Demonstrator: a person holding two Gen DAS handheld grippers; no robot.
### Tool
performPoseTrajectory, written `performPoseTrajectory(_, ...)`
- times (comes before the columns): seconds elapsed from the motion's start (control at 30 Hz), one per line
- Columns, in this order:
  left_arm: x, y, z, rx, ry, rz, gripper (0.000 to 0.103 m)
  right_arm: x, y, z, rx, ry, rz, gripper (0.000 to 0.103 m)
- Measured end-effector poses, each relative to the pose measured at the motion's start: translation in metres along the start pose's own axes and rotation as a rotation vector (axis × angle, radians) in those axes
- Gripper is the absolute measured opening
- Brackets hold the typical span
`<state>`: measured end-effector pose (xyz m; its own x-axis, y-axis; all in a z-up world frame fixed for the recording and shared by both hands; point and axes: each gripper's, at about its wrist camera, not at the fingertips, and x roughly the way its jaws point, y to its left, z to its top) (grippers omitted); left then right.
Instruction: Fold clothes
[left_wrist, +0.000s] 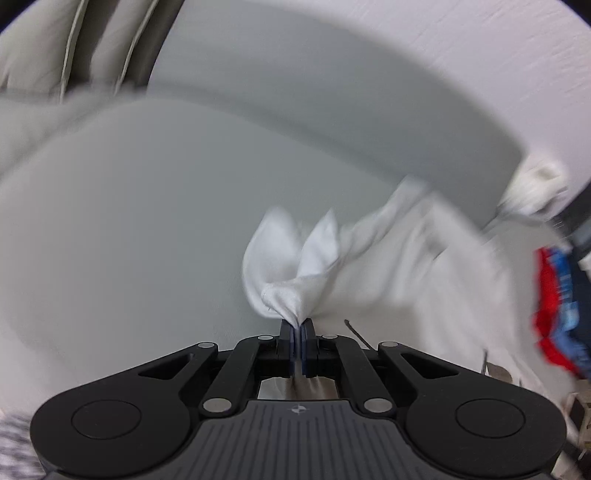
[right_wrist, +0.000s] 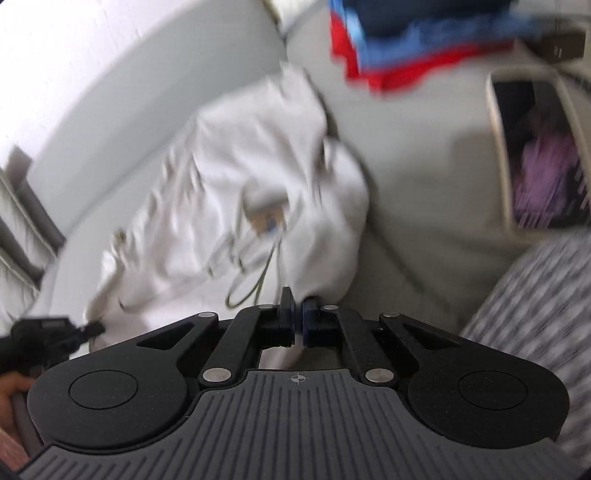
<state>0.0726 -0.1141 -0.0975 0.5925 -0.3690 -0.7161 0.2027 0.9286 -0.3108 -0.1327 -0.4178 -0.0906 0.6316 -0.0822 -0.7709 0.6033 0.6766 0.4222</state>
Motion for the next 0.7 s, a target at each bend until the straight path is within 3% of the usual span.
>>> performPoseTrajectory(0.2, -0.131, -0.033, 0.038, 0.056, -0.331, -0.101, 0.002, -0.102, 0.036, 0.051, -0.065, -0.275, 0.158, 0.003)
performPoseTrajectory(0.4, -0.235, -0.074, 0.092, 0.151, -0.586, -0.105, 0.003, -0.206, 0.078, 0.095, -0.127, -0.565, 0.353, 0.003)
performPoseTrajectory(0.53, -0.243, -0.092, 0.128, 0.179, -0.628, -0.095, 0.003, -0.238, 0.109, 0.123, -0.200, -0.689, 0.405, 0.003)
performPoseTrajectory(0.63, -0.222, -0.097, 0.169, 0.193, -0.615, -0.043, 0.003, -0.221, 0.138, 0.158, -0.260, -0.720, 0.375, 0.003)
performPoseTrajectory(0.7, -0.202, -0.101, 0.202, 0.202, -0.614, -0.012, 0.003, -0.190, 0.153, 0.186, -0.271, -0.693, 0.348, 0.003)
